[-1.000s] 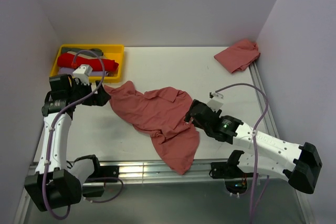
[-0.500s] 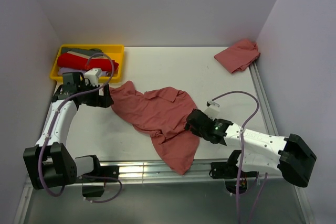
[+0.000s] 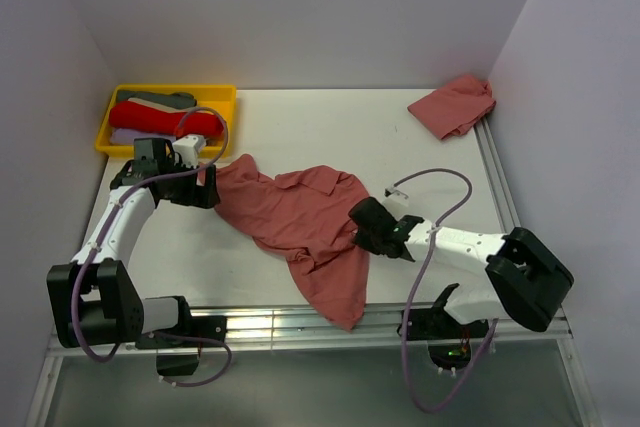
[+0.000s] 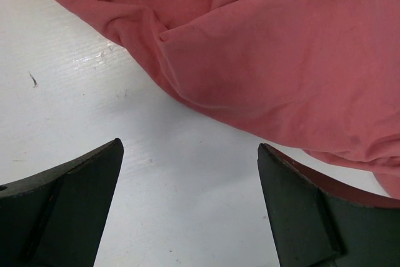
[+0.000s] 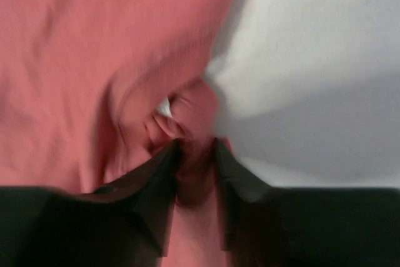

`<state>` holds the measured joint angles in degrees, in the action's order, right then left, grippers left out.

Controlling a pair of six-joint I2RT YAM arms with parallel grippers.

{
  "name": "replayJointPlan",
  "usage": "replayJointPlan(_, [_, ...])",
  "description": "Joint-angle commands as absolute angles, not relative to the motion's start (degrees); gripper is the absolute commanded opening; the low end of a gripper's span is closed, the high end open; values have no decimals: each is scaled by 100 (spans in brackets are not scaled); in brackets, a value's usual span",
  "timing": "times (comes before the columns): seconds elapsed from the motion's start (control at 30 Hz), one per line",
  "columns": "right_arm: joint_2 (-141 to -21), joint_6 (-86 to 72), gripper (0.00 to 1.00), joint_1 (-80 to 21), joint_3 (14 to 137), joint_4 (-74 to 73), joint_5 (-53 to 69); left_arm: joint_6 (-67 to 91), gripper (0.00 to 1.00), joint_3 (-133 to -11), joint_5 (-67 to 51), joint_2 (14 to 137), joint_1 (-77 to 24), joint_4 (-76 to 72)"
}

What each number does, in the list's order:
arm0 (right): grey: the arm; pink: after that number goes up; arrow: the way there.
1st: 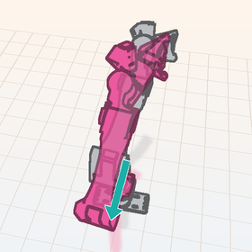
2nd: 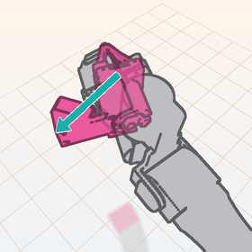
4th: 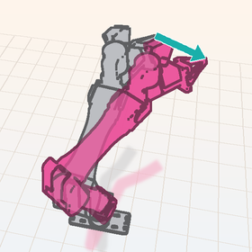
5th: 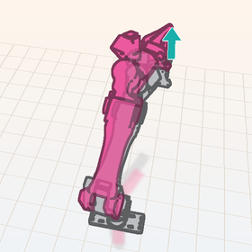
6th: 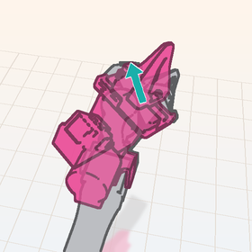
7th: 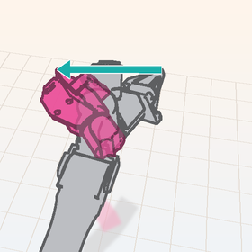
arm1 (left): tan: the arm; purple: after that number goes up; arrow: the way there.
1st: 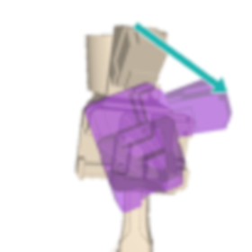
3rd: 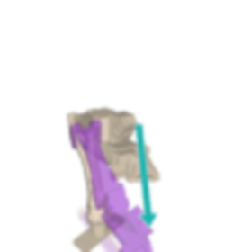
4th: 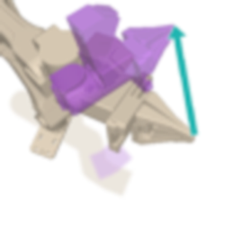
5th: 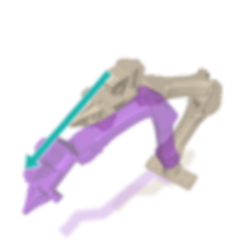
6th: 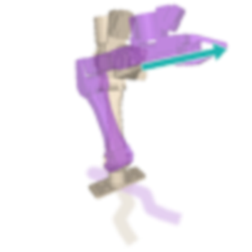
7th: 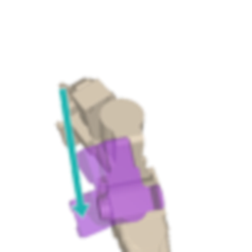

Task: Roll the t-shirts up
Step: Flatten the tshirt

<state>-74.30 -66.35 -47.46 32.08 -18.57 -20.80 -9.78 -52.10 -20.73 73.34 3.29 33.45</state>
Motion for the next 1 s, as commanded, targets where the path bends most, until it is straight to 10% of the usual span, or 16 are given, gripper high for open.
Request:
replayJointPlan(0.0, [-7611,-6163,32,-4107,3375,-1170,-1627,-1072,94,-5221,-1951,7304,290,3199])
replayJointPlan(0.17, [-7743,-5740,1,-3455,3796,-1378,-1468,-1099,94,-5282,-1907,7313,299,3226])
replayJointPlan(0.5, [-7198,-4922,0,-1135,4324,-1652,-854,-1099,88,-5414,-1889,7365,299,3296])
replayJointPlan(0.8, [-6909,-4834,55,-1098,4149,-1608,-694,-1292,72,-5327,-1916,7734,255,3094])
replayJointPlan(0.97, [-6478,-5000,58,-1493,3956,-1889,-1071,-1625,72,-5028,-1539,7796,106,2410])
